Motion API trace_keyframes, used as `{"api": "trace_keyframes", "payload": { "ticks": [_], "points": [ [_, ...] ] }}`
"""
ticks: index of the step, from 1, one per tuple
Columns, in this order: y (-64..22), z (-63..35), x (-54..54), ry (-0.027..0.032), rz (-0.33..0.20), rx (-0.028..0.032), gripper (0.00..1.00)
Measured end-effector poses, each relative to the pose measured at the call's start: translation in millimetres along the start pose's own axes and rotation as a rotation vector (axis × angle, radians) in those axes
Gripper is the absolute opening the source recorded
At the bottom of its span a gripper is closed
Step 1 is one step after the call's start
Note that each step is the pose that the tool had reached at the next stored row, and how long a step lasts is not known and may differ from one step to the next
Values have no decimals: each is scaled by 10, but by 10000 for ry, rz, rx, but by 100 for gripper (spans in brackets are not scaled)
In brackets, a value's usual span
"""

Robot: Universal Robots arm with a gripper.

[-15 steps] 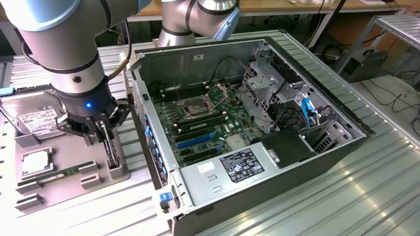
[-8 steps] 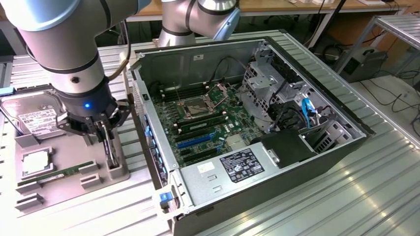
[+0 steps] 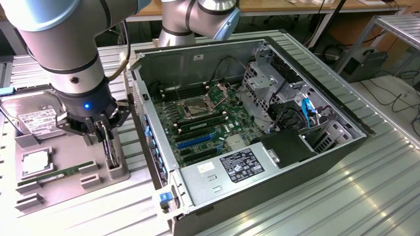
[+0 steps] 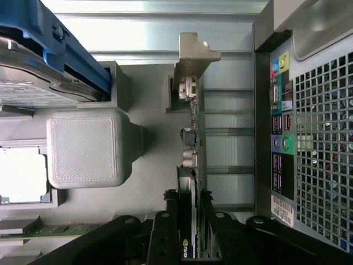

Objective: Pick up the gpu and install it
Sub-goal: 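Pick up the gpu and move the gpu toward the slot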

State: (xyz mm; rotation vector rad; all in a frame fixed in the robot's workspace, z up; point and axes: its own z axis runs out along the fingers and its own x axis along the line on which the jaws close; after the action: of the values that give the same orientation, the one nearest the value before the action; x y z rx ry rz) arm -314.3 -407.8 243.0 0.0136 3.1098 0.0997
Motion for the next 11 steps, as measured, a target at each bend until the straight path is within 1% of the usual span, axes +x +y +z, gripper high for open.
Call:
{"api": "trace_keyframes", "payload": {
  "ticks": [6,11],
  "points": [
    [-3,-2,-1,2,-95,-5,26],
    [-1,-46,-2,34,-527,-16,26]
  ]
}}
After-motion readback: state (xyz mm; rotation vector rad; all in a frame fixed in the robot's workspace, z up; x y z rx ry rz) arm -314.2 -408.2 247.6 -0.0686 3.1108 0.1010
